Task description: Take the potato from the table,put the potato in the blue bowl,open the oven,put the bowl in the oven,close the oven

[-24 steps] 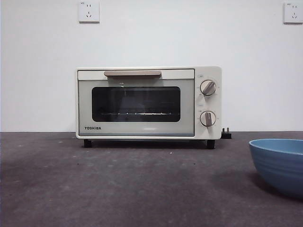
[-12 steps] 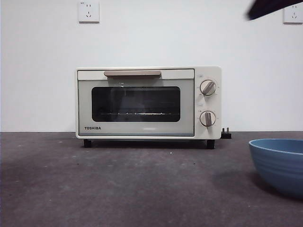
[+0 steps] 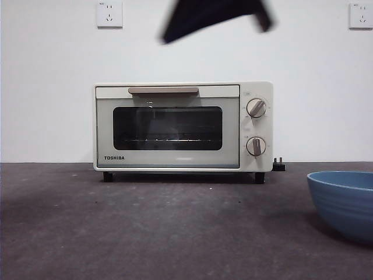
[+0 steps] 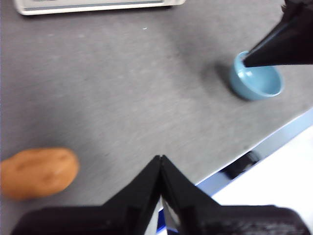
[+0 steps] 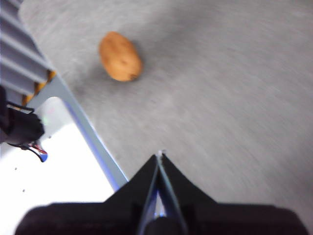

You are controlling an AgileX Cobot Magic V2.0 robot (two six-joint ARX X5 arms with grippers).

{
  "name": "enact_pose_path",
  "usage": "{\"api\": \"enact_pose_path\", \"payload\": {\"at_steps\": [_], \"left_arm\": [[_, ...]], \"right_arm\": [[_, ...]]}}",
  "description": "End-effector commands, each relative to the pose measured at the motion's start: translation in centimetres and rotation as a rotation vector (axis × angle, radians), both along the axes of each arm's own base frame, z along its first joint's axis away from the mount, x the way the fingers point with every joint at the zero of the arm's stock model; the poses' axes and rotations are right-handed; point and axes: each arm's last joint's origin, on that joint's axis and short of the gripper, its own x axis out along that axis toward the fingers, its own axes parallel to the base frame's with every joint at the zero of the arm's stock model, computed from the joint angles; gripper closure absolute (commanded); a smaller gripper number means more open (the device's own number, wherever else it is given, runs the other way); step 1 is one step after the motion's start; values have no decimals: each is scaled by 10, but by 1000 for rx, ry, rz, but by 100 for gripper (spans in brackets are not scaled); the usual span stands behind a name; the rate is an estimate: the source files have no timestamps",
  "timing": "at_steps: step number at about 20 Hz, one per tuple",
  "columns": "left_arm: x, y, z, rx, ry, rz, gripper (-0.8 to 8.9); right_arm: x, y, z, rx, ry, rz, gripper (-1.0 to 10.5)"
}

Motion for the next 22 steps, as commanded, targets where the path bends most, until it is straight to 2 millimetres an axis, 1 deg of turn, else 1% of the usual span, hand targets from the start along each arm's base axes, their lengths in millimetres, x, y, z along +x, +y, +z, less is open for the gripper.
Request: {"api": "enact_pose_path", "payload": {"at_steps": [1, 3, 6, 8, 9, 11, 12, 13, 14, 15, 16, 17, 19, 22], "left_arm": [[-11, 4, 7, 83, 2, 8, 819], [-19, 8, 13, 119, 13, 38, 819], [-26, 9, 24, 102, -33, 43, 819], [-28, 11, 29, 116, -59, 70, 819], [-29, 13, 31, 162, -77, 125, 819], [-28, 16, 31, 235, -94, 202, 819], [-28, 16, 31, 242, -96, 206, 819], [-28, 17, 31, 271, -107, 206, 819], [-27, 18, 31, 335, -127, 225, 819], [-27, 22, 31, 438, -149, 288, 819], [-26, 25, 32, 520, -160, 374, 819], [-26, 28, 32, 583, -167, 444, 819], [-27, 30, 33, 640, -174, 507, 819], [-26, 29, 33, 622, -172, 486, 819]], "right_arm": [[12, 39, 2, -15, -27, 79, 944], [21, 70, 3, -18, -46, 146, 936], [32, 108, 2, -22, -77, 217, 928], [38, 131, 0, -15, -98, 248, 800], [41, 142, -3, -14, -117, 273, 752], [41, 161, -10, -17, -151, 326, 746], [40, 168, -15, -25, -171, 348, 746], [38, 176, -22, -43, -202, 368, 709], [37, 182, -28, -53, -224, 374, 618], [35, 190, -36, -64, -247, 386, 480], [34, 196, -44, -66, -251, 397, 375], [34, 199, -50, -68, -250, 402, 329], [31, 209, -66, -74, -261, 428, 314], [32, 220, -83, -71, -280, 422, 312]]}}
